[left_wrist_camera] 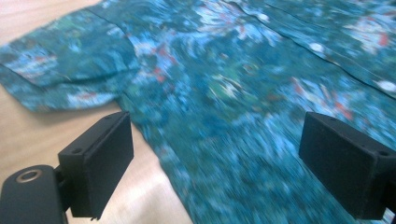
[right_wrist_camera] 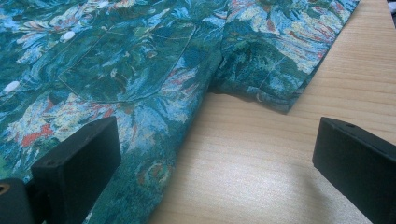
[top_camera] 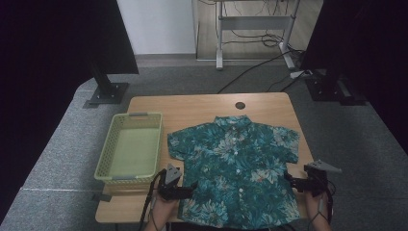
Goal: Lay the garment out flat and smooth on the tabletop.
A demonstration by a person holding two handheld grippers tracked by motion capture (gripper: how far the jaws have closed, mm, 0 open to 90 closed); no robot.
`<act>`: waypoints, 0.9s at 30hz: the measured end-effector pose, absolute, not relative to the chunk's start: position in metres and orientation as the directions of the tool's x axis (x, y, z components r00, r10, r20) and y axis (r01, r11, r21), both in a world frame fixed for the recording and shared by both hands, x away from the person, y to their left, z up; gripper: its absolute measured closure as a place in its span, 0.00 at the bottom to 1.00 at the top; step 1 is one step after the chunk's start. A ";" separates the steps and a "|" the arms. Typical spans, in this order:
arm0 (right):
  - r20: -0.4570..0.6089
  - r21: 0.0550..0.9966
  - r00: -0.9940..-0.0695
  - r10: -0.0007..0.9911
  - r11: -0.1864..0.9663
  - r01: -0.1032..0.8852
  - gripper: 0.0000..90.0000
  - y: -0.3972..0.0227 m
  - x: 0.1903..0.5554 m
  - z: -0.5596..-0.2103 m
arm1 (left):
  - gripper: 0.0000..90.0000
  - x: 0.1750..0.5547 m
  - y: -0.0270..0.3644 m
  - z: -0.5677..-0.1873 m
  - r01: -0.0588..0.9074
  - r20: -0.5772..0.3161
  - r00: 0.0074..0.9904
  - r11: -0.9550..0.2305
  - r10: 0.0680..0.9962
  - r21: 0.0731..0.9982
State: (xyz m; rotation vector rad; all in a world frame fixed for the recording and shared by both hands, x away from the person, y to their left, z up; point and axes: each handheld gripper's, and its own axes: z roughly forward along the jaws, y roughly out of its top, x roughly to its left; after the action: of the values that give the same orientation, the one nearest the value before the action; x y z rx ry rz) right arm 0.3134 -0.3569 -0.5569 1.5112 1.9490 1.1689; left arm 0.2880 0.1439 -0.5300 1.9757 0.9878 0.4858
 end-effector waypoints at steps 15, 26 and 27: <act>0.173 0.805 -0.330 0.928 0.059 0.590 0.01 -0.357 0.313 -0.557 | 0.09 0.258 0.174 -0.537 0.358 0.022 0.673 -0.352 0.739 0.865; 0.178 0.804 -0.331 0.927 0.057 0.592 0.00 -0.357 0.313 -0.557 | 0.09 0.252 0.203 -0.548 0.362 -0.013 0.699 -0.338 0.715 0.869; 0.177 0.803 -0.331 0.927 0.058 0.594 0.00 -0.357 0.313 -0.557 | 0.09 0.252 0.204 -0.548 0.363 -0.019 0.698 -0.331 0.716 0.871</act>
State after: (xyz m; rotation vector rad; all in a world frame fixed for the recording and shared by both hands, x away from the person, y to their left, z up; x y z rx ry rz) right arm 0.3130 -0.3570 -0.5571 1.5194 1.9575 1.1729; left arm 0.2520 0.2045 -0.5483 1.9464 0.8342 0.4625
